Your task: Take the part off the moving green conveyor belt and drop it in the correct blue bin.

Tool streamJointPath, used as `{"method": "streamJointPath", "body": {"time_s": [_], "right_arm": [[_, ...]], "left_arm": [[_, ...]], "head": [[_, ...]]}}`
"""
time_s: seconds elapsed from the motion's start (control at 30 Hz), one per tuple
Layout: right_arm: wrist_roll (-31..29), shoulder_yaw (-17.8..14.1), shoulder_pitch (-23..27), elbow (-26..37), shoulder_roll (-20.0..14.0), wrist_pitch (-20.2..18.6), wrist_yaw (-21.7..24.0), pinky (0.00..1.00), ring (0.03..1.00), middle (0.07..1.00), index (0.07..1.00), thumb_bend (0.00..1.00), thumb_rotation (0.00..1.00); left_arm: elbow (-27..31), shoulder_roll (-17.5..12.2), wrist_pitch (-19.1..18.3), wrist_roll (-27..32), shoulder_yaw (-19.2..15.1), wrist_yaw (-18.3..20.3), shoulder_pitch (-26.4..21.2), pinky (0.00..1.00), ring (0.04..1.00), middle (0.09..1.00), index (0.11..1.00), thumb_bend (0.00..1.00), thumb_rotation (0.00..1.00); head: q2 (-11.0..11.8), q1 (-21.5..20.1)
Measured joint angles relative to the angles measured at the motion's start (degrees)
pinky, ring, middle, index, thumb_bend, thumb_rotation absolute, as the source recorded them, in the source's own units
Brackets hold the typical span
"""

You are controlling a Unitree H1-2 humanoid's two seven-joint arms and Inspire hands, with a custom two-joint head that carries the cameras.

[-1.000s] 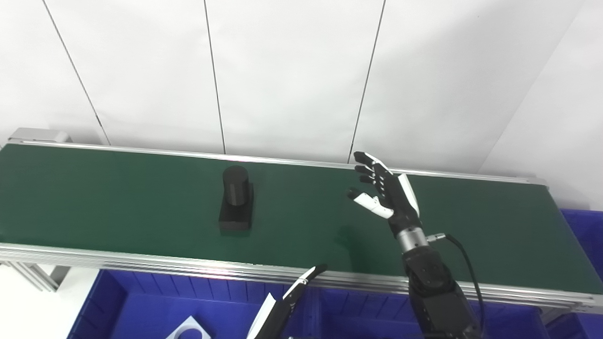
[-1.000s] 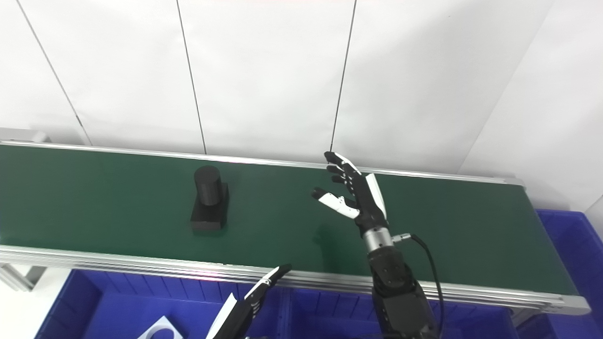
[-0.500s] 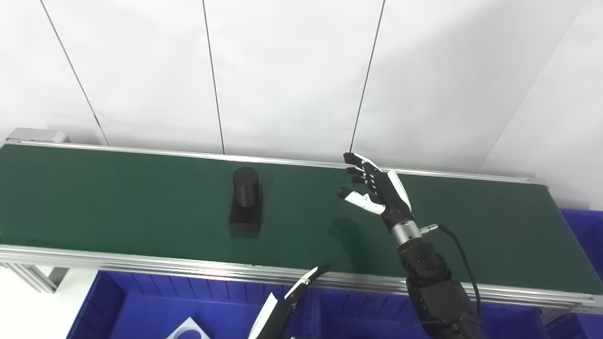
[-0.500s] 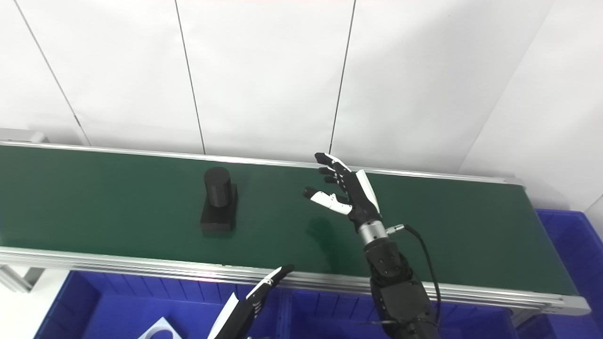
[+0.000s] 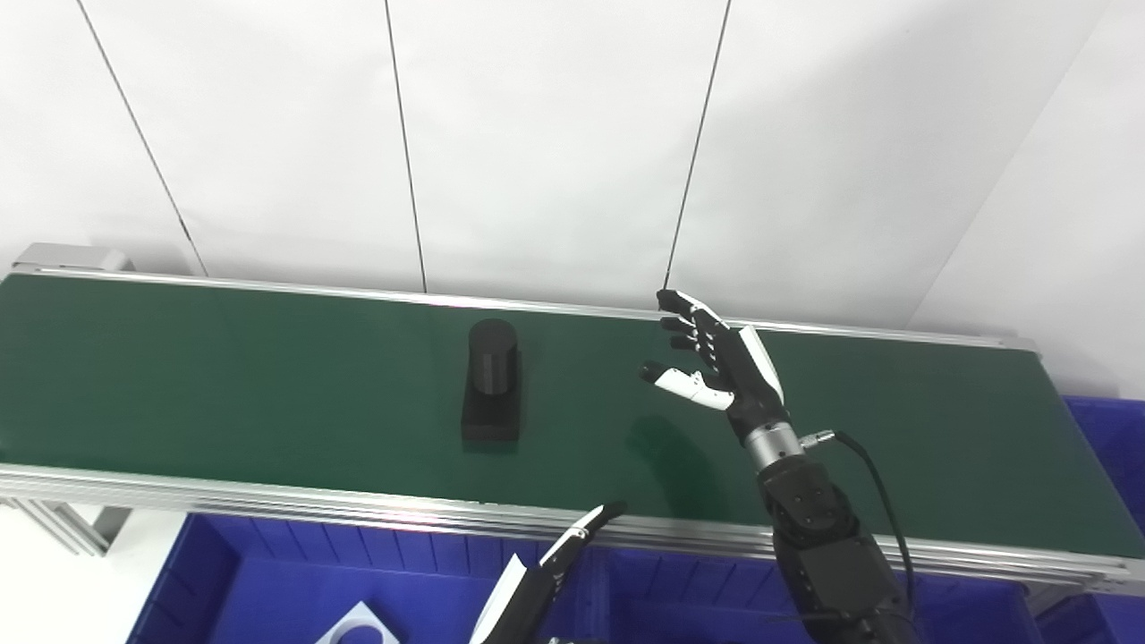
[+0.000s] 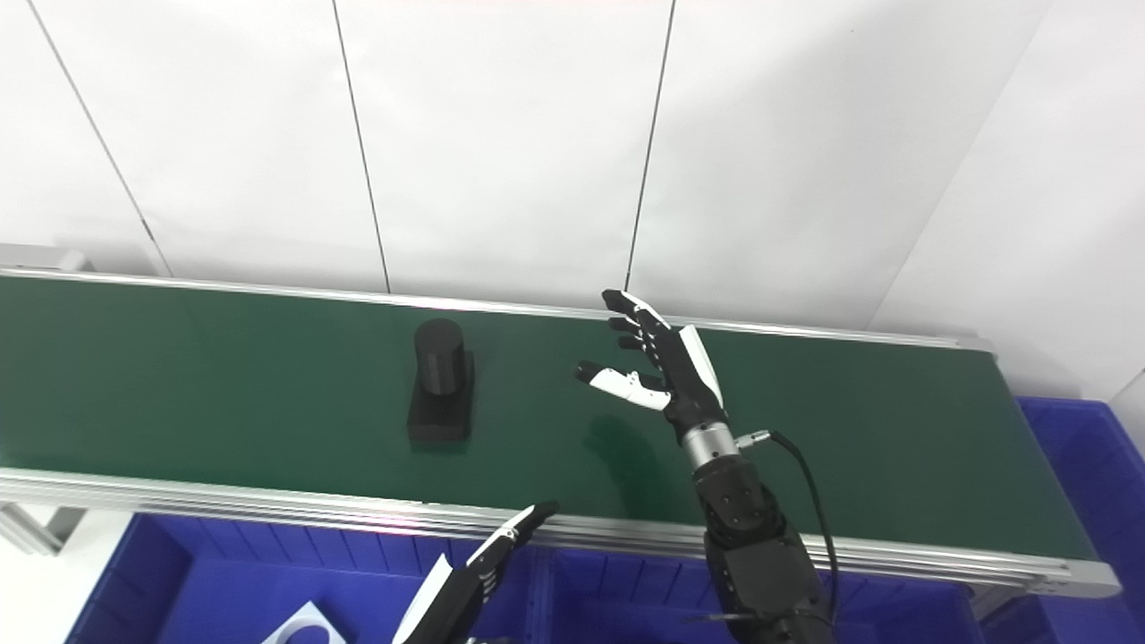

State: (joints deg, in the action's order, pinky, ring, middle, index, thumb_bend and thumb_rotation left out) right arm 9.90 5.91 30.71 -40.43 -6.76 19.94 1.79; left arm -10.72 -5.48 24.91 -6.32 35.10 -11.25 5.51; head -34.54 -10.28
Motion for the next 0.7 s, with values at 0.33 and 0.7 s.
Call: {"method": "streamJointPath", "body": {"time_s": [0.33,0.7], "right_arm": [[1.58,0.02,-0.48,-0.16,0.04,0.0,-1.69,0.8,0.835,0.88,0.865,0.94,0.29],[4.61,0.02,-0.48,-1.45,-0.13,-0.01,-4.63,0.75,0.799,0.862,0.852,0.91,0.11]], "left_arm": [[0.02,0.09,0.0,-0.4,-0.01,0.17,0.02,0.96,0.965,0.943,0.911,1.0,0.88],[0.02,0.25,0.0,-0.4,0.02,0.18,0.02,0.94,0.956,0.939,0.909,1.0,0.86]], "head": [[0.17,0.53],[0.35,0.7]]}}
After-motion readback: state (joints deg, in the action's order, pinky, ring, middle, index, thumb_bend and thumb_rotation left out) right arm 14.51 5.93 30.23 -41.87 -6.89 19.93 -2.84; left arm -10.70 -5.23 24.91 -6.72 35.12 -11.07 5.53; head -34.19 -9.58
